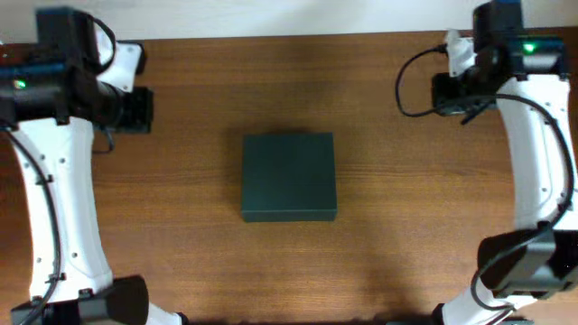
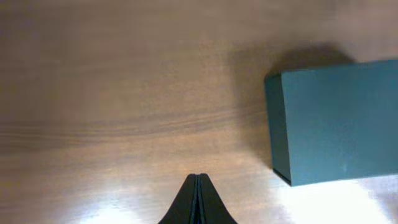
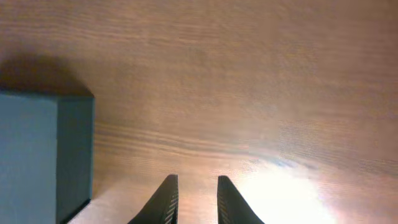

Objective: Pack container

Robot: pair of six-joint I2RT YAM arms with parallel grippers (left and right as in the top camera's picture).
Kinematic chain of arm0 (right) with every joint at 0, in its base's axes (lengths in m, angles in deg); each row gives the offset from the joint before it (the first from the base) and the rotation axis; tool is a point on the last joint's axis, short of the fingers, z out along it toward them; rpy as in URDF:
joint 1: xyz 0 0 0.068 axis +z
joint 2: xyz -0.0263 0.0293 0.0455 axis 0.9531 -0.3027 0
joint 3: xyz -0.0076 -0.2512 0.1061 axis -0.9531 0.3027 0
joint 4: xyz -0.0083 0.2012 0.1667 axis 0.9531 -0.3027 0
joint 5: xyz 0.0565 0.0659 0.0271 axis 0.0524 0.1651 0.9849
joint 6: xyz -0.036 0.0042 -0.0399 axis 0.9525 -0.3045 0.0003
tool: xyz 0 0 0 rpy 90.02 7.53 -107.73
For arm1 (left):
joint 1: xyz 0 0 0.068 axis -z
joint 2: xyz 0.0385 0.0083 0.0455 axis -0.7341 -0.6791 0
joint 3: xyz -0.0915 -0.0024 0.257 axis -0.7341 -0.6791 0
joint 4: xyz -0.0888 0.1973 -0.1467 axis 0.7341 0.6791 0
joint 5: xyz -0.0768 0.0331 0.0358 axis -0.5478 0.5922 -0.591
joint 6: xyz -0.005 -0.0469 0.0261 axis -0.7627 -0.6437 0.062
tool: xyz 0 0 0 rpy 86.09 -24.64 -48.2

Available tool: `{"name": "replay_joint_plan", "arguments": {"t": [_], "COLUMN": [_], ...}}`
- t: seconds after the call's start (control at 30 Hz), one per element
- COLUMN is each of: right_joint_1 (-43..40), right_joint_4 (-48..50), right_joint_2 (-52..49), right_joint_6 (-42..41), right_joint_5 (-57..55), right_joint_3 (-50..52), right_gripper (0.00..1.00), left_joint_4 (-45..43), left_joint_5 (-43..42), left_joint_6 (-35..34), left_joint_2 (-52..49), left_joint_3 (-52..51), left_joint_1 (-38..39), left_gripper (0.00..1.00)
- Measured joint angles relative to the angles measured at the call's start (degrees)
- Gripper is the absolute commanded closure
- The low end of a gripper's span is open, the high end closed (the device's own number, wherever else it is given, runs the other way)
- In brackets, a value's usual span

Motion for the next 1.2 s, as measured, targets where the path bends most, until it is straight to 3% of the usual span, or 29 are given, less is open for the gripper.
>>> {"name": "replay_joint_plan", "arguments": {"t": [0.17, 0.27, 0.33, 0.47, 0.5, 0.53, 0.57, 0.8, 1.2], "right_joint_1": [-0.59, -0.57, -0.57, -0.57, -0.57, -0.57, -0.57, -0.57, -0.57], "right_joint_4": [-2.25, 1.57, 5.2, 10.23, 10.4, 10.29, 10.49, 8.39, 7.87], "right_joint_2": [4.52, 13.92, 22.23, 38.73, 43.58, 48.15, 52.17, 68.67, 70.14], "right_joint_6": [0.24, 0.22, 0.22, 0.07, -0.02, -0.22, -0.28, -1.57, -1.75], "right_joint_5": [0.7, 0.98, 1.14, 1.36, 1.46, 1.7, 1.92, 2.45, 2.45], "right_joint_3": [3.02, 12.44, 20.76, 35.71, 39.5, 42.86, 45.62, 54.86, 55.1], "right_gripper": [0.8, 0.78, 0.74, 0.66, 0.59, 0.27, 0.01, 0.01, 0.01], "left_joint_4": [-9.92, -14.88, -18.64, -22.6, -23.21, -24.06, -24.85, -26.45, -26.4], "left_joint_5": [-2.19, -2.97, -3.04, -2.86, -2.73, -2.69, -2.58, 0.63, 2.56], "left_joint_6": [0.2, 0.2, 0.22, 0.33, 0.17, 0.07, 0.04, -0.09, -0.09], "left_joint_2": [7.78, 17.99, 27.1, 43.28, 47.17, 51.01, 54.07, 66.27, 66.38], "left_joint_3": [-22.32, -33.57, -40.3, -51.39, -54.01, -56.43, -58.23, -61.81, -61.86], "left_joint_1": [0.63, 3.28, 5.49, 7.13, 7.28, 7.3, 7.3, 7.61, 7.63], "left_gripper": [0.98, 0.96, 0.89, 0.59, 0.39, 0.01, 0.01, 0.01, 0.01]}}
